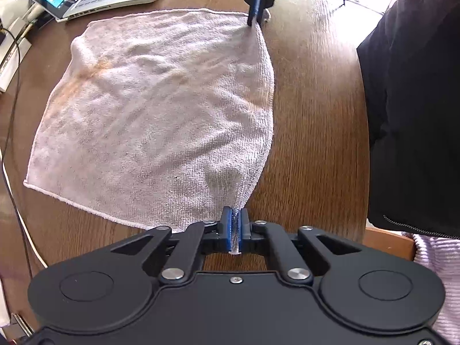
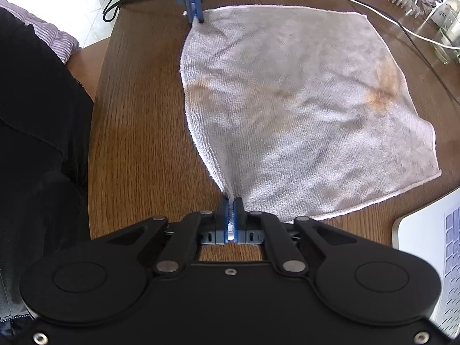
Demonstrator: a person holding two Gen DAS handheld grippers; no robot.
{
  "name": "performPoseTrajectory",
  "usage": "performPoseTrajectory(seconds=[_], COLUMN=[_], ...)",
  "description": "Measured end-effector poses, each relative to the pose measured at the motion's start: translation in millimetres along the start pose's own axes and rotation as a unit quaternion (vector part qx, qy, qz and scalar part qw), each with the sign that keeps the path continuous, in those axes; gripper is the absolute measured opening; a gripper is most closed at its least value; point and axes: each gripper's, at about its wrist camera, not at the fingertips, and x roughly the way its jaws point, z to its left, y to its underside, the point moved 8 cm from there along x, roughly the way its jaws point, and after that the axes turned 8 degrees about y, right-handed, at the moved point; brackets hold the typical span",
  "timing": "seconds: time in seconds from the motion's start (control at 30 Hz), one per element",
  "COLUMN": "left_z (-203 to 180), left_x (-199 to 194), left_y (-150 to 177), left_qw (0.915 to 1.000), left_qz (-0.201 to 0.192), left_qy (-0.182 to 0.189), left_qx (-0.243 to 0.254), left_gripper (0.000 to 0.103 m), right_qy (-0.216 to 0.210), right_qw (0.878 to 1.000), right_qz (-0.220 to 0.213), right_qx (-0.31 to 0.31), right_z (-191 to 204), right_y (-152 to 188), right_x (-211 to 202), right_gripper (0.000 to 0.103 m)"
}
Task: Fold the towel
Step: 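Lift the hem with both grippers and fold it over onto the towel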
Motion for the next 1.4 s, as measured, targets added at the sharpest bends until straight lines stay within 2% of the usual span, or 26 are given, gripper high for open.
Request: performPoseTrajectory(seconds=[0.3, 0.67, 1.07, 1.4], left_z=[25.5, 79.3, 148.6, 208.4], left_x=[-19.6, -43.5, -51.2, -46.5], left_y=[-10.7, -18.7, -35.8, -43.7], left_qw=[0.9994, 0.9958, 0.9948, 0.9937], left_qz=[-0.022, -0.035, -0.031, -0.021], left_qy=[-0.023, -0.071, -0.081, -0.083], left_qx=[-0.017, -0.046, -0.054, -0.072], left_gripper=[0.004, 0.004, 0.004, 0.004], right_qy=[0.019, 0.055, 0.066, 0.064], right_qw=[0.999, 0.997, 0.995, 0.995], right_qz=[-0.021, -0.040, -0.045, -0.030], right_qx=[0.016, 0.031, 0.056, 0.078], right_z=[-18.2, -72.6, -151.9, -214.1], right_y=[-5.7, -13.5, -24.5, -26.1], right_x=[-12.7, -25.2, -17.6, 7.9], right_gripper=[0.003, 0.003, 0.003, 0.003])
